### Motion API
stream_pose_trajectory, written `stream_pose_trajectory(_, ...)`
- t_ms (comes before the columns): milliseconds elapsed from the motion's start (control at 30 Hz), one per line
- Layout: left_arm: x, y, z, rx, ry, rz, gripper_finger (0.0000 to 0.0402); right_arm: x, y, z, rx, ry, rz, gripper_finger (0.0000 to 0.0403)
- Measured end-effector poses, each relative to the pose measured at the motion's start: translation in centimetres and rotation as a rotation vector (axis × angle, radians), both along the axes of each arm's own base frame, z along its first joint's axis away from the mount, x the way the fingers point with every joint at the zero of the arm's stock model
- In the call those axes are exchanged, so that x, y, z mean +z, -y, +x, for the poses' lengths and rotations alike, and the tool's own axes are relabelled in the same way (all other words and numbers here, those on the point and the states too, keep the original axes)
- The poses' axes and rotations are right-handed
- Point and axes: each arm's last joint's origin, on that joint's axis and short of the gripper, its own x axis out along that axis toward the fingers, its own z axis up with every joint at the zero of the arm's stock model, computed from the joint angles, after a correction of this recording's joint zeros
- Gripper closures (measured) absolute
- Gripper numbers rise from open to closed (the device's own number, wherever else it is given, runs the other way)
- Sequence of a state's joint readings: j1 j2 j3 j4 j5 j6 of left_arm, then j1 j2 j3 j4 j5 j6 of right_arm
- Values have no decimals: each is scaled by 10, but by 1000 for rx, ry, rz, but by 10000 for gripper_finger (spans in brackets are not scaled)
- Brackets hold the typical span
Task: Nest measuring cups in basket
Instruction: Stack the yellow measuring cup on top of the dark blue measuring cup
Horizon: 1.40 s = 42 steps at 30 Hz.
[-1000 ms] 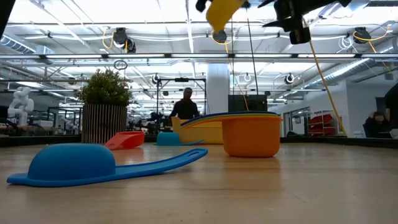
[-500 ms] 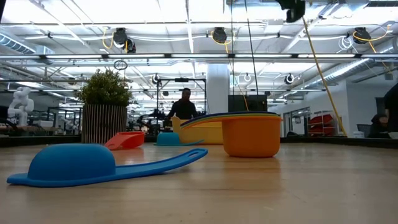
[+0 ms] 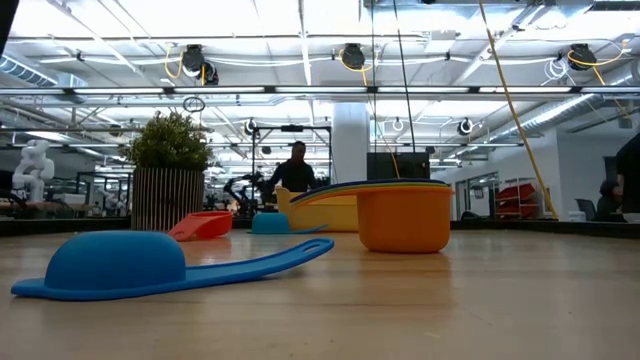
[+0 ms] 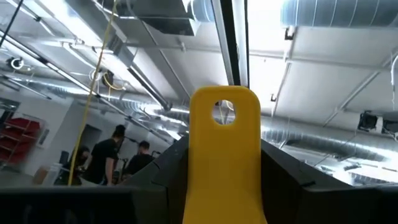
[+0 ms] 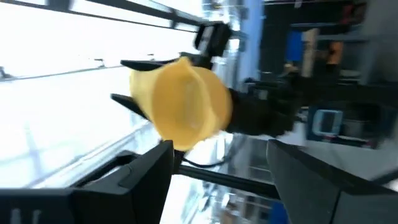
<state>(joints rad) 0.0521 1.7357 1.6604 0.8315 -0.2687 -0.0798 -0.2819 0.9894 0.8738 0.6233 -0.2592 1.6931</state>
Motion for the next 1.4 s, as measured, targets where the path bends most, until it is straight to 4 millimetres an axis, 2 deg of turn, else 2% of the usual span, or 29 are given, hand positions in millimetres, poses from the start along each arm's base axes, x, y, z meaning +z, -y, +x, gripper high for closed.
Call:
stream_pose_trajectory(267,-6,0,6,0,79,3,254,-1,0,15,8,98,59,151)
stream_pose_trajectory(800,-12,-5,11,26,9,16,253,-14,-1,31,40,30,107,153)
stream_pose_trajectory(1167,-12,-5,12,34,-3,23,252,-14,-1,31,29,27,92,228)
stream_pose_trajectory(1400,-13,-5,12,34,-16,22,254,-15,0,31,25,20,93,247)
